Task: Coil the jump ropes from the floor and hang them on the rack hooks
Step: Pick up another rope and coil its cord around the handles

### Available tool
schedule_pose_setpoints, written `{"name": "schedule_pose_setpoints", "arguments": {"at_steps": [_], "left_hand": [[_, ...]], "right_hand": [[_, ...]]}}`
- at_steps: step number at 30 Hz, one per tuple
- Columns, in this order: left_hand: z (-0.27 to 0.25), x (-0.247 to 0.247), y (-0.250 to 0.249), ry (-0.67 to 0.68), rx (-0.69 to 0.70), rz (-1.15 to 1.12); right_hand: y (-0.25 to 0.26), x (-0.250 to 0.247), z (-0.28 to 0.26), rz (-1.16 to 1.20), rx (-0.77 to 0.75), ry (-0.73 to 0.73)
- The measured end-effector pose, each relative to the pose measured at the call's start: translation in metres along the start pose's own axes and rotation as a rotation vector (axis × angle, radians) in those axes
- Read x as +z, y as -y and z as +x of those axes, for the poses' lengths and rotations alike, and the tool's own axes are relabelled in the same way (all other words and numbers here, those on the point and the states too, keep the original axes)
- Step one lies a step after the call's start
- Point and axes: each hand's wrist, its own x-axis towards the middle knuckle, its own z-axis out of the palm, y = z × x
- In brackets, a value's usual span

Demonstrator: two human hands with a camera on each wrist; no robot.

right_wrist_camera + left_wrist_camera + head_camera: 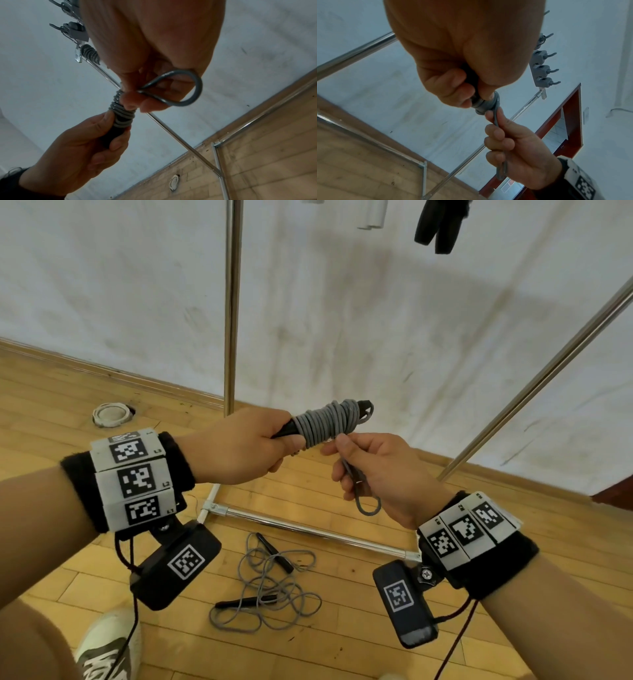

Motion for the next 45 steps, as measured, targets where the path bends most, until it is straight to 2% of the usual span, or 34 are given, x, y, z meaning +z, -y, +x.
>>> {"name": "schedule_pose_setpoints", "arguments": {"at_steps": [7,10,14,17,20,23,24,27,29,31,35,38,43,45], "left_hand": [[-0.009,-0.010,-0.004,0.115,0.025,-0.221],[-0.011,-0.014,-0.004,0.159,0.034,-0.282],[-0.010,-0.022,-0.002,0.327,0.065,-0.332],[-0.011,-0.025,0.000,0.434,0.085,-0.380],[-0.012,-0.023,0.002,0.477,0.074,-0.380],[-0.010,-0.018,0.004,0.472,0.001,-0.309],[-0.010,-0.016,0.005,0.432,-0.011,-0.253],[-0.006,-0.012,0.003,0.161,0.043,-0.109],[-0.004,-0.009,0.000,0.058,0.099,-0.148],[-0.006,-0.004,-0.005,0.095,0.127,-0.219],[-0.007,0.002,-0.012,0.208,0.053,-0.254],[-0.005,0.000,-0.011,0.225,0.051,-0.259],[-0.001,-0.005,-0.003,0.205,0.004,-0.285],[-0.001,-0.008,0.001,0.226,0.005,-0.307]], "right_hand": [[-0.001,-0.002,0.001,-0.089,-0.037,-0.091],[0.001,-0.002,0.003,-0.067,-0.126,-0.147],[0.001,-0.001,0.003,-0.036,-0.265,-0.176],[0.001,0.000,0.000,0.050,-0.330,-0.116],[0.002,0.002,-0.003,0.119,-0.340,-0.020],[0.004,0.005,-0.002,0.056,-0.337,-0.023],[0.004,0.006,-0.001,0.036,-0.336,-0.045],[0.006,0.007,0.002,0.001,-0.341,-0.125],[0.004,0.010,0.005,-0.039,-0.346,-0.151],[0.002,0.017,0.006,-0.070,-0.344,-0.144],[0.000,0.026,0.006,-0.096,-0.339,-0.066],[0.007,0.026,0.004,-0.214,-0.364,0.028],[0.010,0.012,0.002,-0.247,-0.260,0.216],[0.011,0.008,0.000,-0.199,-0.241,0.199]]}}
